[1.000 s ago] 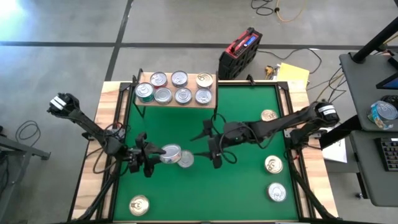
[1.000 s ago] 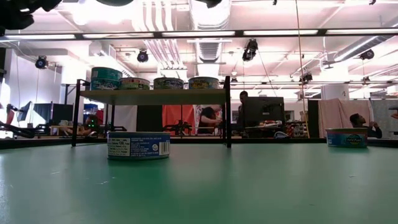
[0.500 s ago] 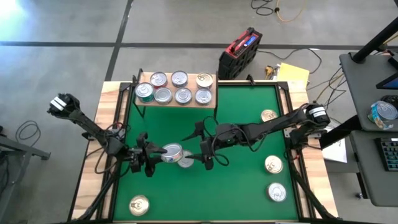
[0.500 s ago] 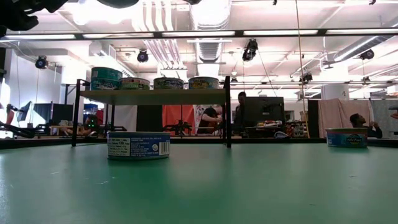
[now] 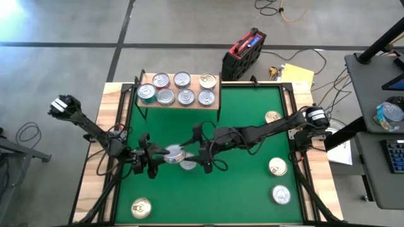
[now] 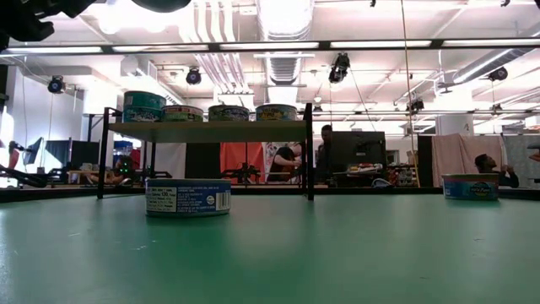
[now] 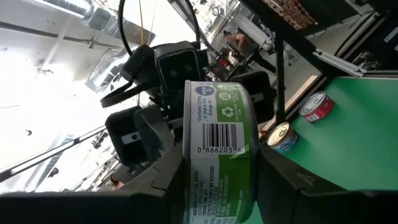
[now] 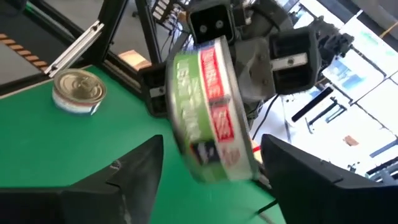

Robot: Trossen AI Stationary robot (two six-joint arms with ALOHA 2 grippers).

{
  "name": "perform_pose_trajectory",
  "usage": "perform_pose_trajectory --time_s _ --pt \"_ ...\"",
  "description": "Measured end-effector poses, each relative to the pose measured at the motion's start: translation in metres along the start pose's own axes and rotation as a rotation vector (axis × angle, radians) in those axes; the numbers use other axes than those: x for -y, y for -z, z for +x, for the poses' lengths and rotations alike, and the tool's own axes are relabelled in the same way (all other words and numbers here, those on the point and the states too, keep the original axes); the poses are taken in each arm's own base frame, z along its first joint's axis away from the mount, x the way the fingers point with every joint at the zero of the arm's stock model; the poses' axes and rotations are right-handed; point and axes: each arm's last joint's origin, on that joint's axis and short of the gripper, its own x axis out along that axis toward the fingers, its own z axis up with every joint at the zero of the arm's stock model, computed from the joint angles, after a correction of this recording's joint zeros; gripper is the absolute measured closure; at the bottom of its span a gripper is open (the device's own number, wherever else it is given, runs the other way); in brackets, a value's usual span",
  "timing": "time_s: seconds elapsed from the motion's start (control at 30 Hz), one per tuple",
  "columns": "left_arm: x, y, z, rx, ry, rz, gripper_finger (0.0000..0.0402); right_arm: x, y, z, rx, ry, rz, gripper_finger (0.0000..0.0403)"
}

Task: Stack canned seafood by type on shelf
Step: Stack the white tuna can on top of the white tuna can on the shelf

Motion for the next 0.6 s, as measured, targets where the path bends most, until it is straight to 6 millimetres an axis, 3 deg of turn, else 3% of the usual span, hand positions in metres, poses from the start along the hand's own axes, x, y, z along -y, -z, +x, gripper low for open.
perform_pose_trajectory --time_s 0.33,0.6 --pt "0.001 0.0011 0.0008 -0.021 -0.009 -0.035 0.0277 0.0012 -0.0039 0.0009 0.019 0.002 -0.048 0.0257" --pt "-0.0007 0.0043 0.0011 -0.117 -0.071 -0.049 0.0213 0.0006 -0.0045 0.0004 0.006 0.017 -0.03 0.0273"
